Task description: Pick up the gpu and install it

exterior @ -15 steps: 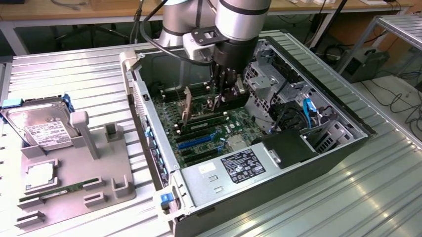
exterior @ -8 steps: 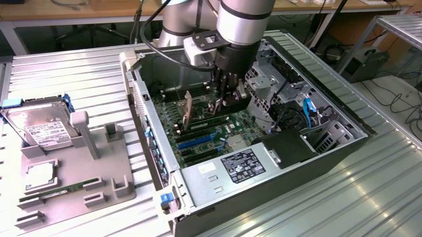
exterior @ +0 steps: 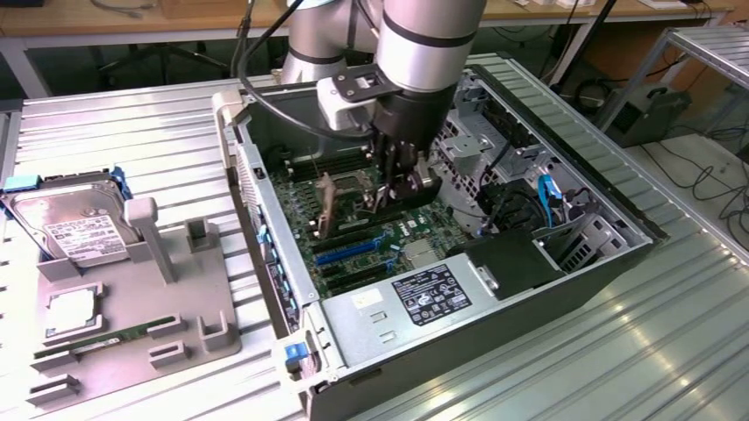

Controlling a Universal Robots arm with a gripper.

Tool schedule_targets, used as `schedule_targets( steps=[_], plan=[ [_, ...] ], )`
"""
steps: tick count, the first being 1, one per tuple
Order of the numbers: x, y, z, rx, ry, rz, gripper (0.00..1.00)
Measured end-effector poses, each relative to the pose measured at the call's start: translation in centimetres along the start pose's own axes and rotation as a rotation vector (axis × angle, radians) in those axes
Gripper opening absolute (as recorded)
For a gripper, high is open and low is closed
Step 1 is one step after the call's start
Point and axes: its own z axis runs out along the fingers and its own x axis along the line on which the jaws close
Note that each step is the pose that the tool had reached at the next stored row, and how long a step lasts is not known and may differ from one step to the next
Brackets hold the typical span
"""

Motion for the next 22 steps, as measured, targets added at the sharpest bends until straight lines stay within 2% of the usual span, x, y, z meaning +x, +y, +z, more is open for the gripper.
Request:
schedule_targets(
  steps=[4,6,16,22],
  plan=[
    [0.3,0.46,0.29,-0.0001,0.0001,0.000,0.27],
    [0.6,1.10,0.55,0.0000,0.0000,0.000,0.27],
    [0.6,3.26,1.19,0.0001,-0.0001,0.000,0.27],
    [0.3,3.86,1.59,0.0000,0.0001,0.000,0.27]
  ],
)
